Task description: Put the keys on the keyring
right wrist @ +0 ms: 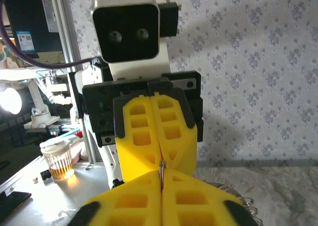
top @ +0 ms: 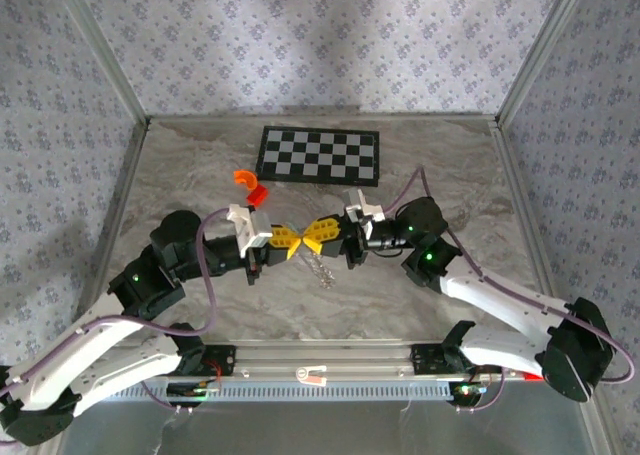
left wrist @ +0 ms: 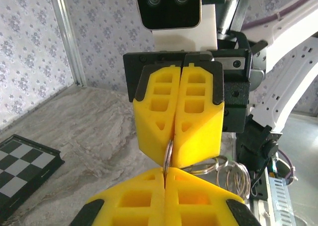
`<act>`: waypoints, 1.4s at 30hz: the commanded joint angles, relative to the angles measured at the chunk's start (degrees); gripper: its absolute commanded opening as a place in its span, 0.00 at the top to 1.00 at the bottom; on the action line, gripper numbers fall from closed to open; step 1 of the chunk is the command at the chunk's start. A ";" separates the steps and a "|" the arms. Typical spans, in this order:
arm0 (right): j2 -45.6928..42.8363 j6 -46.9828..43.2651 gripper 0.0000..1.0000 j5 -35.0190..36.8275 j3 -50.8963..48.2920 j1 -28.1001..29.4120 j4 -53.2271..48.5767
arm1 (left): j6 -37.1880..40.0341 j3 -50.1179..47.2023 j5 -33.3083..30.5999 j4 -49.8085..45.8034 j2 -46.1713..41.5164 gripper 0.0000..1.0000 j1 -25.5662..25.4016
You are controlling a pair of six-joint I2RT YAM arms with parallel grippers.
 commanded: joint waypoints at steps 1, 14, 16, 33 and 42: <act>-3.23 -4.77 0.80 0.59 1.65 0.11 -9.83 | 3.22 4.14 -0.25 -2.18 0.05 1.00 0.53; -13.11 -26.32 0.66 14.40 10.22 0.91 -50.85 | 11.13 14.89 0.66 -24.51 7.57 1.00 2.09; -12.96 -28.02 0.67 15.76 10.94 1.62 -52.65 | 12.02 15.93 2.06 -27.47 8.76 1.00 2.07; -5.90 -29.66 0.64 16.68 10.63 6.61 -49.18 | 17.79 18.75 7.05 -36.12 14.64 1.00 1.55; -3.03 -29.00 0.62 17.60 11.17 7.57 -48.27 | 18.50 18.42 5.66 -35.82 15.08 1.00 0.85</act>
